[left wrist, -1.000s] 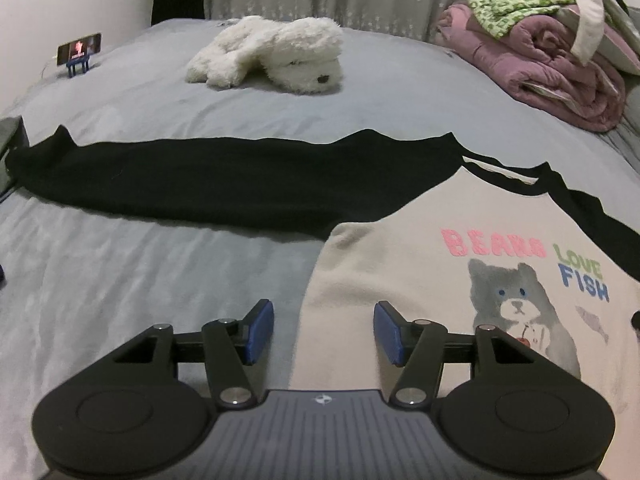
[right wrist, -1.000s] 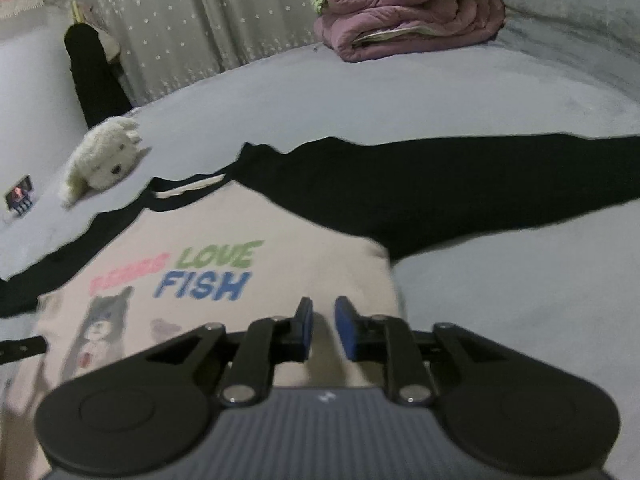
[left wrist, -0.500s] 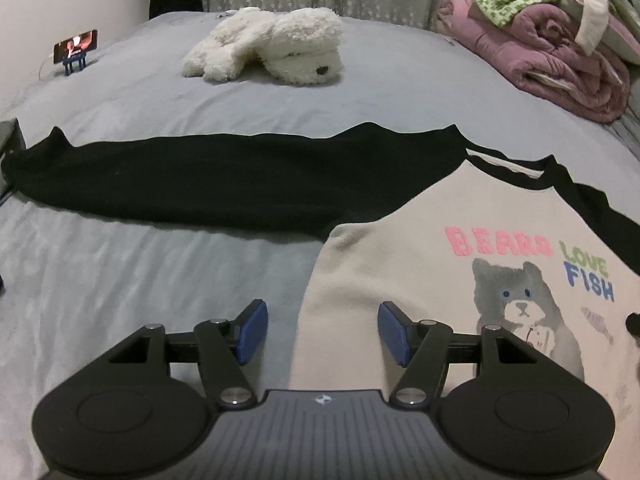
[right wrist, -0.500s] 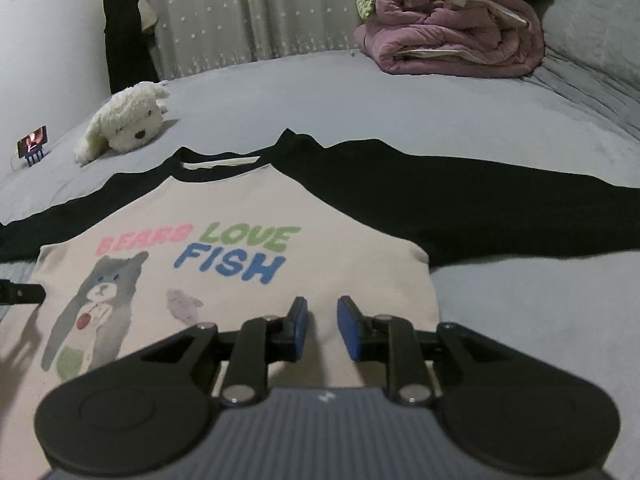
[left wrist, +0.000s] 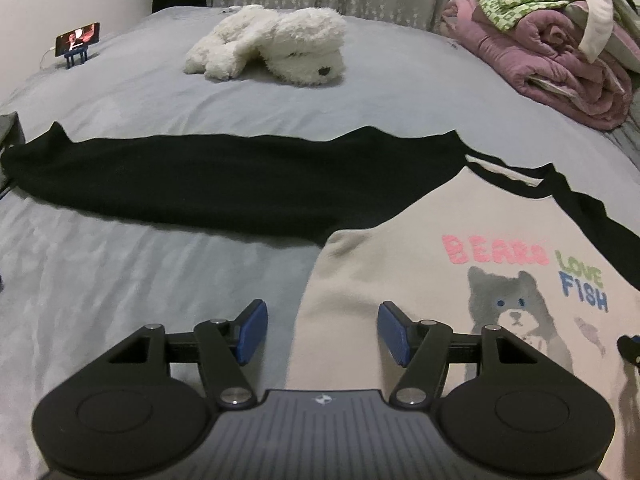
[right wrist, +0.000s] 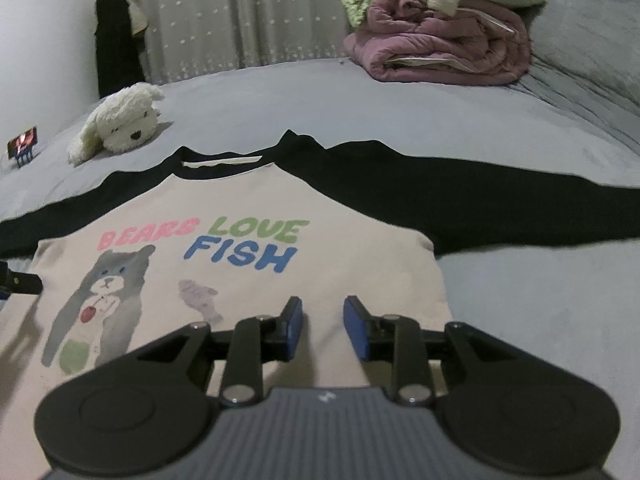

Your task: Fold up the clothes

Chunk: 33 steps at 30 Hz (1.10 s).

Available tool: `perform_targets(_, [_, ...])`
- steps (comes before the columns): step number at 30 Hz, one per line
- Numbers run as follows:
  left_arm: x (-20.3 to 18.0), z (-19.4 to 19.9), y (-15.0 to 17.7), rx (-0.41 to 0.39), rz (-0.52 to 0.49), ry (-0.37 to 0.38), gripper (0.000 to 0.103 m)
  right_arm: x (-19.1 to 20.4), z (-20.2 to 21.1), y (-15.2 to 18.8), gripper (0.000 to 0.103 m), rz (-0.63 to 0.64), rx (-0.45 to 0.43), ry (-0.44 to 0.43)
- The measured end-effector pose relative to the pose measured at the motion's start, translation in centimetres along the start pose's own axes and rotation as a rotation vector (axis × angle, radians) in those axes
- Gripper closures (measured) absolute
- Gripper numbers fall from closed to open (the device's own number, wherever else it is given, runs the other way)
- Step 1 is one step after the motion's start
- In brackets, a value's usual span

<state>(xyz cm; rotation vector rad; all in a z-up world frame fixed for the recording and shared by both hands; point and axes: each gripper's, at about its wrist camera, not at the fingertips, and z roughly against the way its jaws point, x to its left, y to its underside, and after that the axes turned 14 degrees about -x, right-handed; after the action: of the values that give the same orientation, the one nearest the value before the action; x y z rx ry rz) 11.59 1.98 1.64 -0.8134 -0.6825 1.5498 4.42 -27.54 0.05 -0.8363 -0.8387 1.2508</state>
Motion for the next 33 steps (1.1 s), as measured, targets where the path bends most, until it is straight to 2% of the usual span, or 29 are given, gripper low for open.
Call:
perform_targets(8, [1.1,0.1,-0.6,0.009,0.021,0.003,0.042,2.8,2.6,2.4,0.076,-0.069,-0.057,0.130])
perform_targets(12, [2.1,-0.2,-0.7,0.028,0.042,0.004,0.042,5.7,3.4,3.0,0.072,-0.049,-0.073,0.201])
perform_targets(16, [2.7,-0.1,-0.5,0.034,0.018,0.032,0.042,8.3,3.5,2.8,0.072,-0.037,-0.063,0.225])
perform_targets(21, [4.4,0.7,-0.5,0.033,-0.009,0.052,0.042,11.7,4.3,3.3,0.072,0.013,-0.059,0.196])
perform_targets(24, [6.4,1.3,-1.0,0.020,0.015,0.040,0.042,13.1,4.7,3.3,0.070,0.012,-0.047,0.154])
perform_targets(27, [9.0,1.2,-1.6,0.012,0.058,0.028,0.042,14.2,5.0,3.2,0.067,-0.007,-0.039,0.123])
perform_targets(30, [12.0,0.6,-2.2,0.015,0.123,-0.026,0.042,16.3,4.6,3.0,0.057,0.019,-0.013,0.064])
perform_targets(31, [13.0,0.4,-2.3,0.017,0.157,-0.051,0.043,17.2,4.5,3.0,0.057,0.040,-0.016,0.057])
perform_targets(33, [14.8,0.2,-2.7,0.028,0.234,-0.044,0.043,18.9,4.2,3.0,0.057,0.066,-0.010,0.021])
